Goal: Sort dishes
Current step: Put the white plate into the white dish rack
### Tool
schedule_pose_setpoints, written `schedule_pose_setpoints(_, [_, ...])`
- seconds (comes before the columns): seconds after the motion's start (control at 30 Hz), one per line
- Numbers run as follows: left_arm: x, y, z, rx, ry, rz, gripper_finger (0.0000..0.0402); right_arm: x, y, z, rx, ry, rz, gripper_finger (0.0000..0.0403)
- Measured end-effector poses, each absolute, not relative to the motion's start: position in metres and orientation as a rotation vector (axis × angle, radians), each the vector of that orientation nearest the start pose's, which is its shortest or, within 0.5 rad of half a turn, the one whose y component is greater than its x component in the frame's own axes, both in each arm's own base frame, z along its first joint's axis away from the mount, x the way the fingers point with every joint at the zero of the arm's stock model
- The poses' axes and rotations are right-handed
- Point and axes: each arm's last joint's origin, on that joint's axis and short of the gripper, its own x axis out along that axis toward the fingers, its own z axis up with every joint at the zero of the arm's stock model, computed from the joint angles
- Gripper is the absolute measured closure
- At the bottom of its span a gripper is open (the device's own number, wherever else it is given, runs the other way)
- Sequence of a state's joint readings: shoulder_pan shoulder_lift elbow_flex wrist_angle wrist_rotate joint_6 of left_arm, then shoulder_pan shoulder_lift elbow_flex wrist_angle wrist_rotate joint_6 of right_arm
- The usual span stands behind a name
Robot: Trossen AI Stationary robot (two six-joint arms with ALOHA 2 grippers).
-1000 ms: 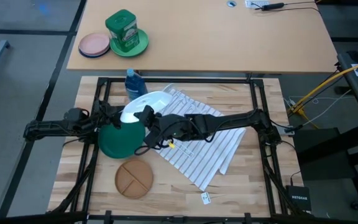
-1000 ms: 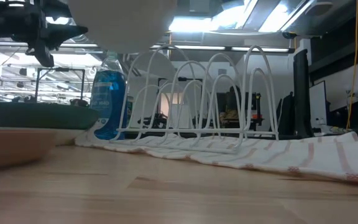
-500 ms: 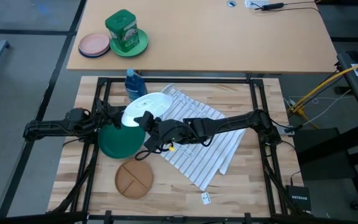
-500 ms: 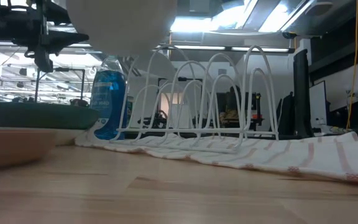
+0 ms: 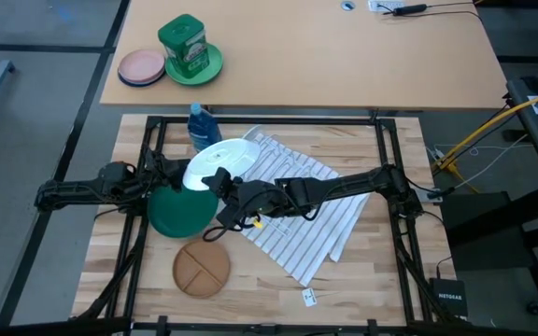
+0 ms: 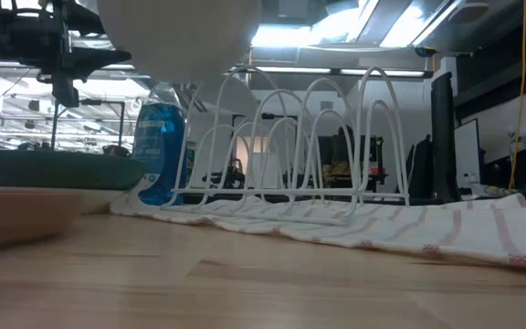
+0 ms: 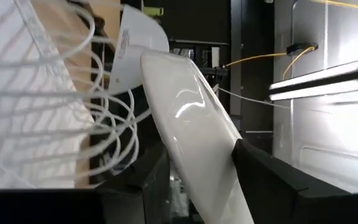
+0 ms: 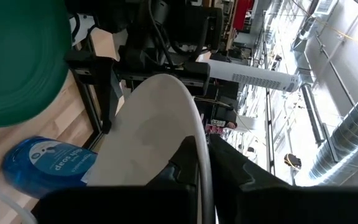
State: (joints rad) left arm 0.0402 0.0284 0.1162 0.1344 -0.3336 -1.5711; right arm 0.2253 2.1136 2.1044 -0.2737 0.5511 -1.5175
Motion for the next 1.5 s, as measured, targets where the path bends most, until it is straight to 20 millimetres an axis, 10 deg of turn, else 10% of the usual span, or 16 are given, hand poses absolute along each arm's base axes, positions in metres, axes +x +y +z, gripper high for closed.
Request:
schedule_pose_setpoints(0.47, [0.0875, 0.0098, 0.2155, -2.051, -0.417, -0.086, 0.0234, 0.4832, 0.0945, 0.3617, -1.647, 0.456, -0.070, 0.0386])
schedule_pose_setpoints(1.5, [0.0893, 0.0097, 0.2074, -2.139, -0.363, -0.015, 0.0234, 0.4853, 0.0973, 0.3615, -1.637, 0.326, 0.055, 0.0386])
